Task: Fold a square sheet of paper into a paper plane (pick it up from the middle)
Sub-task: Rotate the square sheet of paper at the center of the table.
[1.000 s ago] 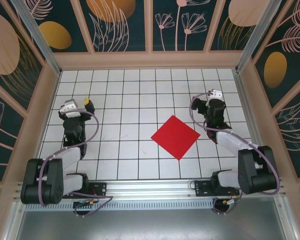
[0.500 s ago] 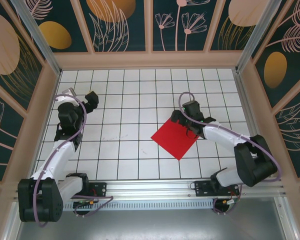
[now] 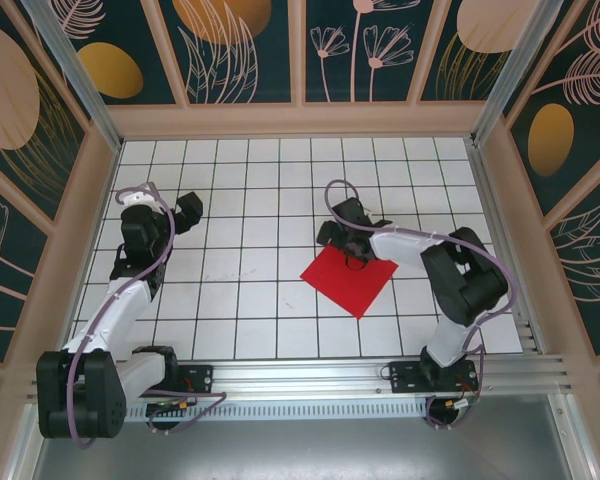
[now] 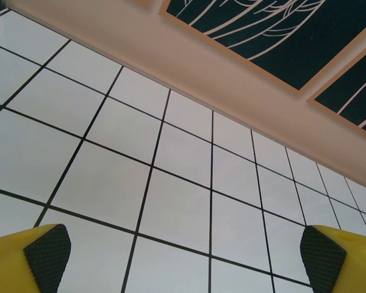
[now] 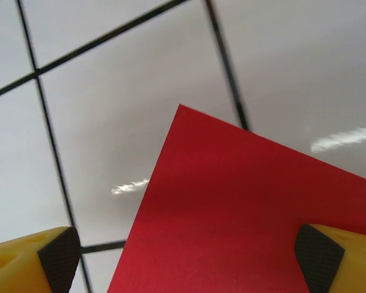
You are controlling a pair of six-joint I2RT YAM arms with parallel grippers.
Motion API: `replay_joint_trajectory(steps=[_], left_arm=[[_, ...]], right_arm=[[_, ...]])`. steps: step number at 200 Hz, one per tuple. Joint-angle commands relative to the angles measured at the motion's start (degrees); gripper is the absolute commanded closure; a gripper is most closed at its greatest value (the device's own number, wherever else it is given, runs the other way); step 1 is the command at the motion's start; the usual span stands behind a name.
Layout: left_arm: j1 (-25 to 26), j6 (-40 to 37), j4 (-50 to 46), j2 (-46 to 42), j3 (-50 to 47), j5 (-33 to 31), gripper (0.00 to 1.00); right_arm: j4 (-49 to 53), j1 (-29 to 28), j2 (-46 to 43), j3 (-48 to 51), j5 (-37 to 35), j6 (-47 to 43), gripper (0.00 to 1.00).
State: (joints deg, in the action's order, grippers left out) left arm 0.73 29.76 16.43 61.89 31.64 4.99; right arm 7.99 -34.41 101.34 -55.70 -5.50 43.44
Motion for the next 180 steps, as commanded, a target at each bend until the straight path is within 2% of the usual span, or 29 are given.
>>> replay_joint_trajectory(steps=[1, 41, 61, 74, 92, 103, 129, 168, 180], left_arm=[[-0.29, 0.74, -0.08, 0.43, 1.67, 1.16, 0.01], [-0.29, 0.74, -0.46, 0.37, 1.85, 0.90, 0.01], [-0.29, 0.74, -0.44, 0.29, 1.69, 1.08, 0.02], [-0.29, 0.73, -0.21, 0.43, 1.67, 1.12, 0.02], [-0.29, 0.57, -1.06, 0.43, 2.29, 0.74, 0.02], [-0.29, 0.43, -1.52, 0.12, 2.38, 0.27, 0.01], [-0.25, 0.31, -1.50, -0.36, 1.95, -1.03, 0.02], [-0.29, 0.37, -1.59, 0.07, 2.11, -1.23, 0.02], [-0.29, 0.39, -1.69, 0.07, 2.11, -1.38, 0.02]], right_arm=[[0.62, -1.57, 6.55, -4.75, 4.36, -1.58, 0.07], [2.90, -4.52, 18.95, -18.47, 10.62, -13.14, 0.12], [3.47, -5.61, 21.13, -23.25, 12.60, -18.70, 0.13], [5.90, -6.08, 21.35, -27.80, 10.85, -20.85, 0.14], [11.86, -6.94, 20.73, -34.45, 3.27, -19.67, 0.13], [13.67, -7.60, 20.07, -36.05, 2.07, -18.27, 0.13], [15.39, -10.78, 20.40, -35.46, 5.46, -14.46, 0.16], [16.23, -15.88, 22.94, -33.86, 10.35, -12.16, 0.36], [15.59, -16.59, 23.03, -32.68, 10.96, -11.50, 0.38]])
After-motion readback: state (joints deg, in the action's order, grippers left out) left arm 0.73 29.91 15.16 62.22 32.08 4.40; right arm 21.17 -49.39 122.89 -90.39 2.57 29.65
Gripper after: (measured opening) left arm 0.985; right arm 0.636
